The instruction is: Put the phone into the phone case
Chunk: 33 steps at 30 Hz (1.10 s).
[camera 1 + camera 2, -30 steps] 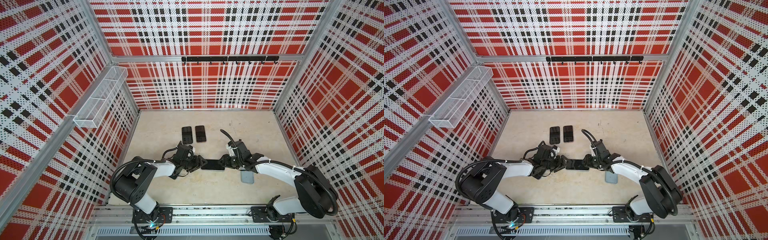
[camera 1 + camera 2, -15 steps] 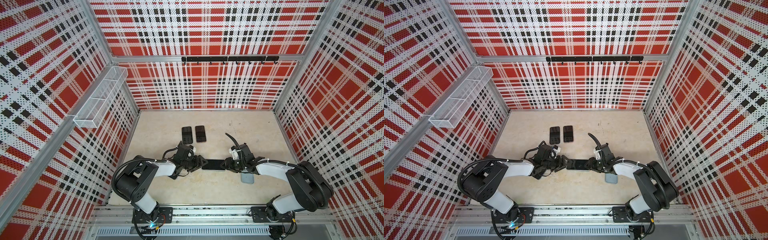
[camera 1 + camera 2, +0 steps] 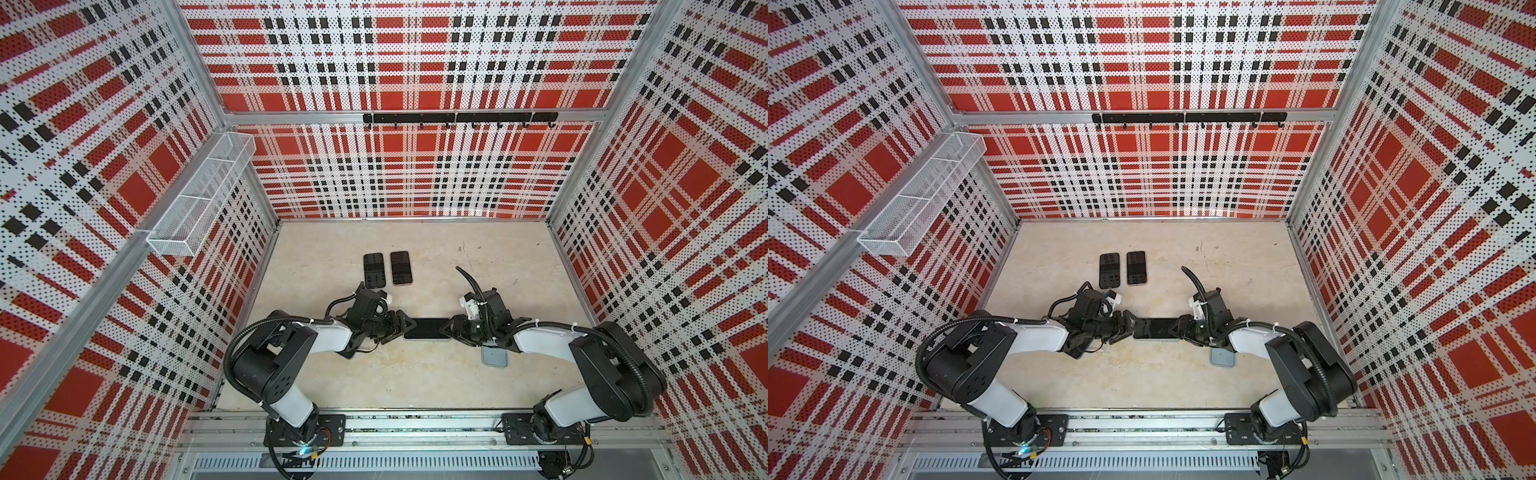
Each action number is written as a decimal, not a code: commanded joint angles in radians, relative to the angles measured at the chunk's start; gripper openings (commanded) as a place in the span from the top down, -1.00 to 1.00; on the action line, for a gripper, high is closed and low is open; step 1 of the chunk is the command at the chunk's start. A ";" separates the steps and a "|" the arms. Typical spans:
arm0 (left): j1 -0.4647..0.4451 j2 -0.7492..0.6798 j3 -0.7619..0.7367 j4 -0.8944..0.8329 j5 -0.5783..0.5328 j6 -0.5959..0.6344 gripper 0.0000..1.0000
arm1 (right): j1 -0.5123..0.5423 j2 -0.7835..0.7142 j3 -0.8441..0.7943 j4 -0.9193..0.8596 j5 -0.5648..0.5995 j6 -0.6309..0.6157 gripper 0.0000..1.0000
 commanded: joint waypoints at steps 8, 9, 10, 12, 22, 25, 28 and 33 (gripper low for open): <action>0.006 0.036 -0.011 -0.015 0.008 -0.005 -0.40 | -0.017 -0.048 0.021 -0.056 0.057 -0.021 0.05; 0.005 0.038 -0.011 -0.014 0.006 -0.005 -0.40 | -0.017 -0.036 0.023 -0.043 0.048 -0.018 0.12; 0.005 0.039 -0.012 -0.012 0.007 -0.004 -0.40 | -0.015 -0.024 0.025 -0.031 0.040 -0.016 0.18; 0.006 0.040 -0.014 -0.008 0.010 -0.005 -0.40 | -0.011 -0.006 0.031 -0.012 0.028 -0.011 0.25; 0.007 0.047 -0.026 0.007 0.014 -0.011 -0.38 | 0.026 0.056 0.071 0.039 0.017 0.000 0.85; 0.007 0.049 -0.024 0.010 0.015 -0.011 -0.38 | 0.035 0.069 0.072 0.055 0.010 0.010 0.95; 0.007 0.048 -0.027 0.013 0.018 -0.013 -0.38 | 0.037 0.072 0.066 0.060 0.009 0.017 0.98; 0.009 0.039 -0.031 0.014 0.013 -0.013 -0.38 | 0.037 0.034 0.057 0.026 0.037 0.010 0.87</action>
